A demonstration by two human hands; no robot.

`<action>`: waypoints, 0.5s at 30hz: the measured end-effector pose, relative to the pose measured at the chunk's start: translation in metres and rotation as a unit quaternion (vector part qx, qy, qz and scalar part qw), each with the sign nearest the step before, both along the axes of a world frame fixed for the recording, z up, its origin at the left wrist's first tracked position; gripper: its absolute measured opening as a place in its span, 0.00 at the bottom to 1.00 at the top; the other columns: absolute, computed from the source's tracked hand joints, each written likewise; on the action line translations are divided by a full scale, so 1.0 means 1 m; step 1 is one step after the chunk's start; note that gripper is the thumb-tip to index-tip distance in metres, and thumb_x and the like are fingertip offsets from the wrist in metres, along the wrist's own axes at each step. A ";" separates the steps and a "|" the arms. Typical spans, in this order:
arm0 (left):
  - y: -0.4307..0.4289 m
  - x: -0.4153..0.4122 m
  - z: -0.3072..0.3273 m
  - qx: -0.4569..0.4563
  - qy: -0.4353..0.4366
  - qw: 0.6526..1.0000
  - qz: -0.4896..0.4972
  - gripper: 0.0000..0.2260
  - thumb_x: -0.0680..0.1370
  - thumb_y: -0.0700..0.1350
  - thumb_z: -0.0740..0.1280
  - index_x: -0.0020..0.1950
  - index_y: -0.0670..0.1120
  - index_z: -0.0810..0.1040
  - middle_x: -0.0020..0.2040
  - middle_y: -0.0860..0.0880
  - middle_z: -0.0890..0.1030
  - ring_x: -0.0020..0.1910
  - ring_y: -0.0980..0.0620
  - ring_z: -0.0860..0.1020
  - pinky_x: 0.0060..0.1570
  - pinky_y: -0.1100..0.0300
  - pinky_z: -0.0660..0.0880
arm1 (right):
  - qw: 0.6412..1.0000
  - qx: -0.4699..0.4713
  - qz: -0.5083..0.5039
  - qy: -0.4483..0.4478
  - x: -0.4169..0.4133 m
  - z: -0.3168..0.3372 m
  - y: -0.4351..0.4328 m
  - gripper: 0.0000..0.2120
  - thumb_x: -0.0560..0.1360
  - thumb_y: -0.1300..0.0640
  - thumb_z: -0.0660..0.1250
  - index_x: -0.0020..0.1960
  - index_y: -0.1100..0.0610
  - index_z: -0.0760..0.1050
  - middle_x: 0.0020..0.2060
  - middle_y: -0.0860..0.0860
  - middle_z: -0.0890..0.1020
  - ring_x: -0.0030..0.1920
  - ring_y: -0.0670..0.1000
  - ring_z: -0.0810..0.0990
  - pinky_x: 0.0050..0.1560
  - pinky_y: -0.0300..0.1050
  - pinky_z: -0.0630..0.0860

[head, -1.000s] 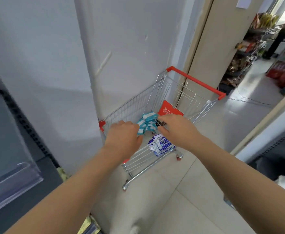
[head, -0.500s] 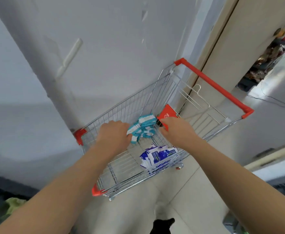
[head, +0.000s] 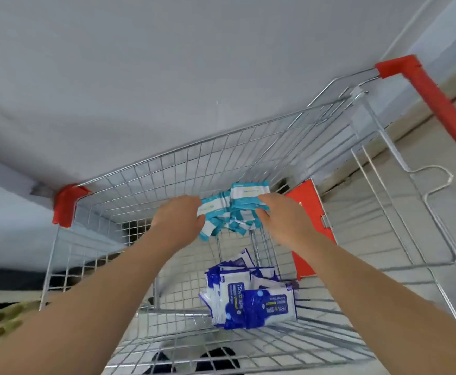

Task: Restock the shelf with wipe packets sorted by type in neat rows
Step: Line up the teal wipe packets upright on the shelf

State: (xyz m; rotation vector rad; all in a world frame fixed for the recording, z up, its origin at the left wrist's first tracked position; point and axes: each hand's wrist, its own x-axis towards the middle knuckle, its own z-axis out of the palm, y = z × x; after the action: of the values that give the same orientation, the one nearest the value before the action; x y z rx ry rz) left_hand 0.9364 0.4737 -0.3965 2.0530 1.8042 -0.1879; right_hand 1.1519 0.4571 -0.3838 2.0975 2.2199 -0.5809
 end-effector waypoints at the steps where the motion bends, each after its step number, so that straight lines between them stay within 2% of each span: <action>1: 0.009 0.005 -0.018 -0.005 -0.003 1.000 0.006 0.15 0.80 0.52 0.58 0.65 0.50 0.72 0.59 0.49 0.77 0.55 0.50 0.75 0.52 0.53 0.77 | 1.000 -0.003 -0.004 0.009 0.005 -0.016 0.011 0.20 0.81 0.51 0.56 0.70 0.56 0.68 0.65 0.54 0.75 0.61 0.55 0.75 0.58 0.49 0.73; 6: 0.056 0.018 -0.106 -0.039 -0.014 0.999 0.013 0.16 0.81 0.51 0.59 0.67 0.49 0.70 0.60 0.47 0.75 0.57 0.48 0.74 0.56 0.51 0.75 | 1.000 -0.019 -0.002 0.025 0.024 -0.102 0.060 0.18 0.81 0.55 0.57 0.69 0.59 0.69 0.64 0.56 0.75 0.62 0.56 0.74 0.58 0.47 0.70; 12: 0.097 0.023 -0.193 -0.106 -0.041 0.993 0.011 0.21 0.81 0.47 0.59 0.74 0.46 0.63 0.71 0.44 0.68 0.69 0.45 0.66 0.67 0.54 0.62 | 0.998 -0.045 0.016 0.031 0.036 -0.183 0.109 0.16 0.80 0.58 0.59 0.65 0.64 0.71 0.63 0.60 0.74 0.64 0.60 0.72 0.64 0.50 0.68; 15: 0.105 0.027 -0.222 -0.129 -0.021 0.991 -0.018 0.21 0.81 0.47 0.59 0.74 0.45 0.63 0.72 0.44 0.67 0.69 0.45 0.67 0.67 0.53 0.64 | 0.998 -0.057 0.000 0.038 0.037 -0.205 0.120 0.09 0.79 0.62 0.59 0.53 0.62 0.76 0.54 0.60 0.79 0.55 0.61 0.77 0.55 0.53 0.74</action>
State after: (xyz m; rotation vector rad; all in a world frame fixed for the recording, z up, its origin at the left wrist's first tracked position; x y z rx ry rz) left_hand 0.9630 0.5792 -0.6183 1.8944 1.6245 -0.3661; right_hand 1.1887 0.5776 -0.5890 2.0525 2.1682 -0.7811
